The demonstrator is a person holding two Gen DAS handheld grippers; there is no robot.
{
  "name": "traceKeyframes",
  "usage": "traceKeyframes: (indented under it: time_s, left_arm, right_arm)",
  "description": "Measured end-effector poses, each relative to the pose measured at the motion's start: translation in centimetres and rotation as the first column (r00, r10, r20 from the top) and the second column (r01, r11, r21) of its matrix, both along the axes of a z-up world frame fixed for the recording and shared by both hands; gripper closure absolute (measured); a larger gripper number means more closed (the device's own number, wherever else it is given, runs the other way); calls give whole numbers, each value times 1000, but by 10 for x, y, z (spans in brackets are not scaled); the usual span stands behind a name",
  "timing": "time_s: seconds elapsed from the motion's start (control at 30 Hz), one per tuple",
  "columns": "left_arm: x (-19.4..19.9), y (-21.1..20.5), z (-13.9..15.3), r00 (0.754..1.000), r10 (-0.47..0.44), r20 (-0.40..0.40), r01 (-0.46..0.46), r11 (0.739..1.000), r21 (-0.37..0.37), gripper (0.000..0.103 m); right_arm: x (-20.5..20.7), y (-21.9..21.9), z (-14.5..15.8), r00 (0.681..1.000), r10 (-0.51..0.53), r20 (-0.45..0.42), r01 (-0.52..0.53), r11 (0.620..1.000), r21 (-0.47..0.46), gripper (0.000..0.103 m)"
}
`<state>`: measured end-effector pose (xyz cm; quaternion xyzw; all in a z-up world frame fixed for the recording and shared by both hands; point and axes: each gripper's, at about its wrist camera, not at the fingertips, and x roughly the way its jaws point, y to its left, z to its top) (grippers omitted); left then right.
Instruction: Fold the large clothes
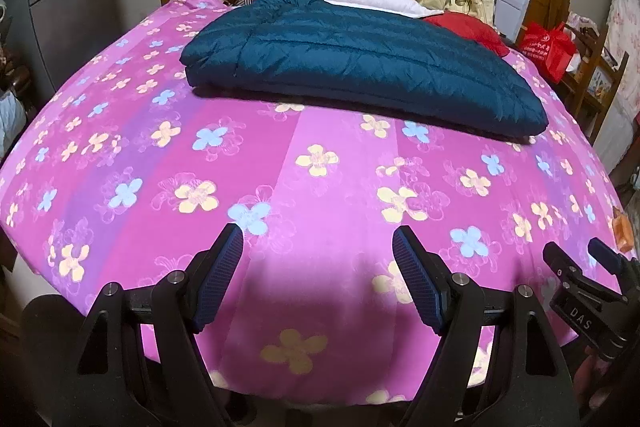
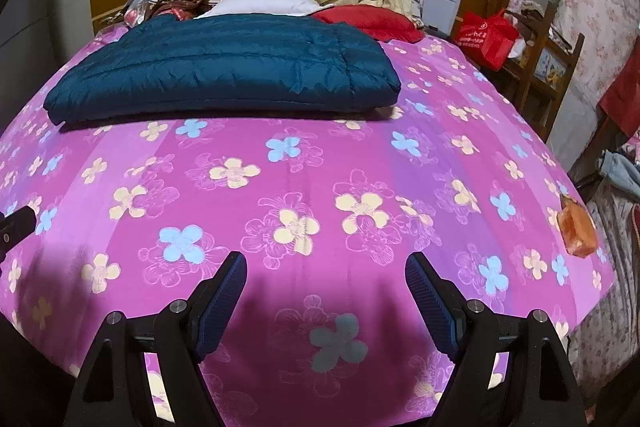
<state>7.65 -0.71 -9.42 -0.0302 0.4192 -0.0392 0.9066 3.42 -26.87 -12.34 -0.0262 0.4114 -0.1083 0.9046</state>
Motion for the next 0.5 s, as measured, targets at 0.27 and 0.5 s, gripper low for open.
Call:
traceKeyframes:
  time_s: [0.27, 0.5]
  left_arm:
    - [-14, 1, 21, 987, 45, 152, -57, 996, 75, 25]
    - [-36, -2, 52, 947, 71, 314, -104, 990, 91, 24]
  right_arm:
    - [0, 0, 2, 1000, -5, 9, 5, 1000, 3, 24]
    - [-6, -13, 2, 999, -26, 31, 25, 999, 37, 24]
